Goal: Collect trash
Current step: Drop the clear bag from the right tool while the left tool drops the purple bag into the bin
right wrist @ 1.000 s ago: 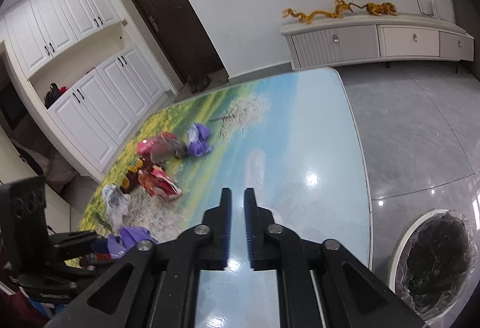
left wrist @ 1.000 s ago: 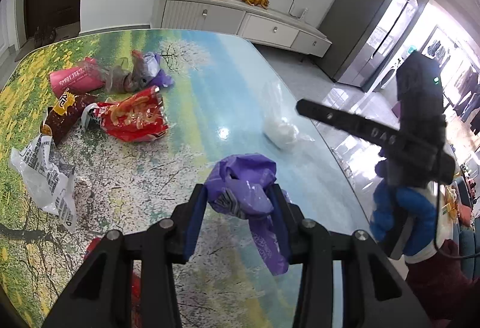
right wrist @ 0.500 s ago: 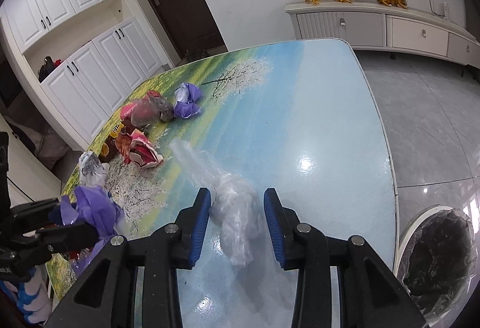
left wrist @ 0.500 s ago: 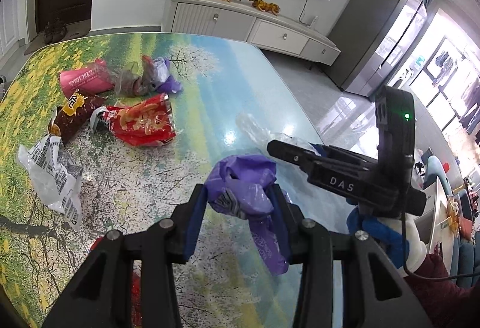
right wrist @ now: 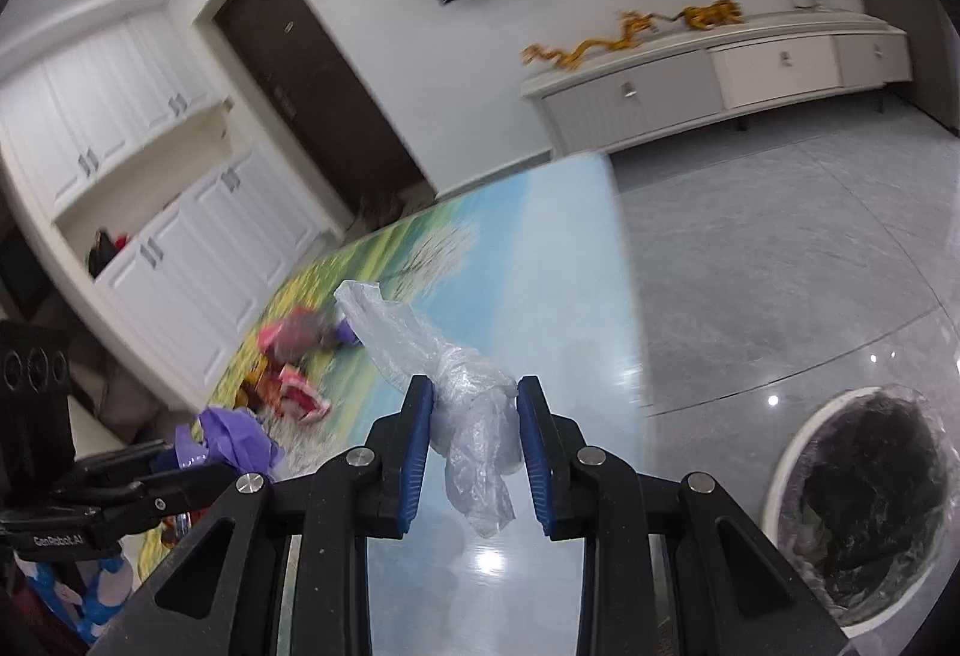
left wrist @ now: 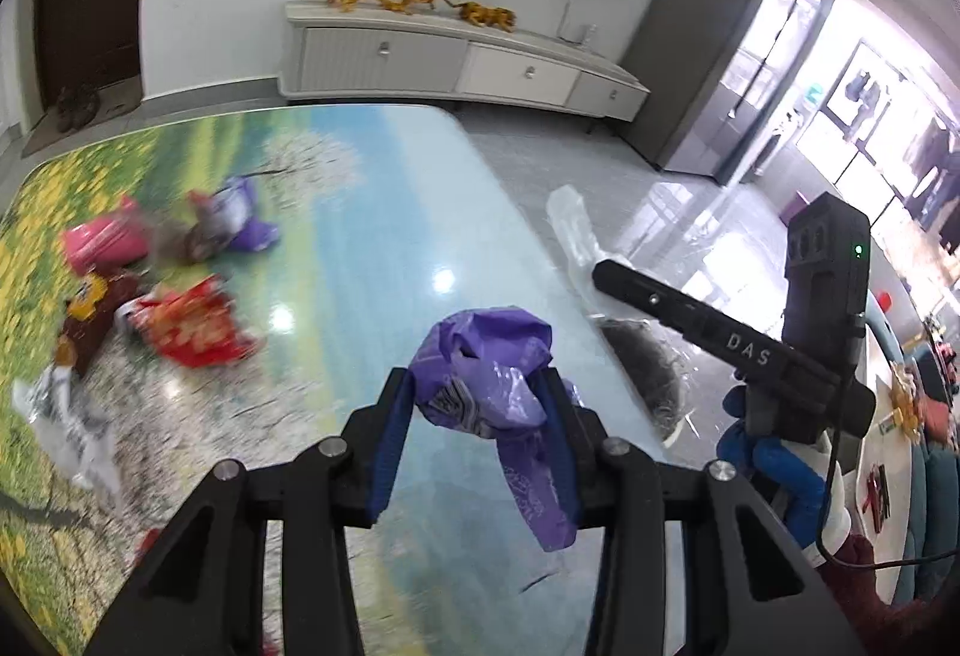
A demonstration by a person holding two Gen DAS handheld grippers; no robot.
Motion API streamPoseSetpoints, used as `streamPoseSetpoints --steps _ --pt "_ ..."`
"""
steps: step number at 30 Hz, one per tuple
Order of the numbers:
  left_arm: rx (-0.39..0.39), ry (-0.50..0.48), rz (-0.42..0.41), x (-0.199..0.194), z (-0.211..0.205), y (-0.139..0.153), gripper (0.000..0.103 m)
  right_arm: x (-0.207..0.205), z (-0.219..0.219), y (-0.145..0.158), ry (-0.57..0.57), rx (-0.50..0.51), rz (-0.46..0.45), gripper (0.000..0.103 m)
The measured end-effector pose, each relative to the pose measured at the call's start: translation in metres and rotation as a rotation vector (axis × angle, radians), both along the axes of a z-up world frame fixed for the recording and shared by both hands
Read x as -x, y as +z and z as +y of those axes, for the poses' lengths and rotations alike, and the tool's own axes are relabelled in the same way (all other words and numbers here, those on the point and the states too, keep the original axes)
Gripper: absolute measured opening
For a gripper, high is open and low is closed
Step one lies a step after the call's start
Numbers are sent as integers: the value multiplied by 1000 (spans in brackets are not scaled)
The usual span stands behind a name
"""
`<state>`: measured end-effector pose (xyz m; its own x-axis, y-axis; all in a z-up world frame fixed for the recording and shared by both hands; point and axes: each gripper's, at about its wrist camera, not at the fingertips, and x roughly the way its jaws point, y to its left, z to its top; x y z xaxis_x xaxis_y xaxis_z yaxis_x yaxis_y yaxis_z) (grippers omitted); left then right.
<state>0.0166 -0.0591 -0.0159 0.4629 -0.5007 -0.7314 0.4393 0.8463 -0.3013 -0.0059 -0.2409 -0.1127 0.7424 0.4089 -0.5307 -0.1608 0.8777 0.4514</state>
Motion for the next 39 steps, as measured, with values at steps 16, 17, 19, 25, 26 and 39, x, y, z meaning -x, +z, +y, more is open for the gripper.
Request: streamPoseSetpoints --steps 16,17,19,25,26,39 --pt "-30 -335 74 -35 -222 -32 40 66 -186 -57 -508 -12 165 30" --pt "-33 -349 81 -37 -235 -36 40 66 -192 -63 -523 -15 181 30" --pt "-47 -376 90 -42 -261 -46 40 68 -203 -75 -544 -25 211 31" --pt "-50 -411 149 -52 -311 -69 43 76 -231 -98 -599 -51 271 50" --pt "-50 -413 158 -54 -315 -72 45 76 -233 -99 -605 -53 276 50" --pt "-19 -368 120 -49 -299 -56 52 92 -241 -77 -666 -45 236 50"
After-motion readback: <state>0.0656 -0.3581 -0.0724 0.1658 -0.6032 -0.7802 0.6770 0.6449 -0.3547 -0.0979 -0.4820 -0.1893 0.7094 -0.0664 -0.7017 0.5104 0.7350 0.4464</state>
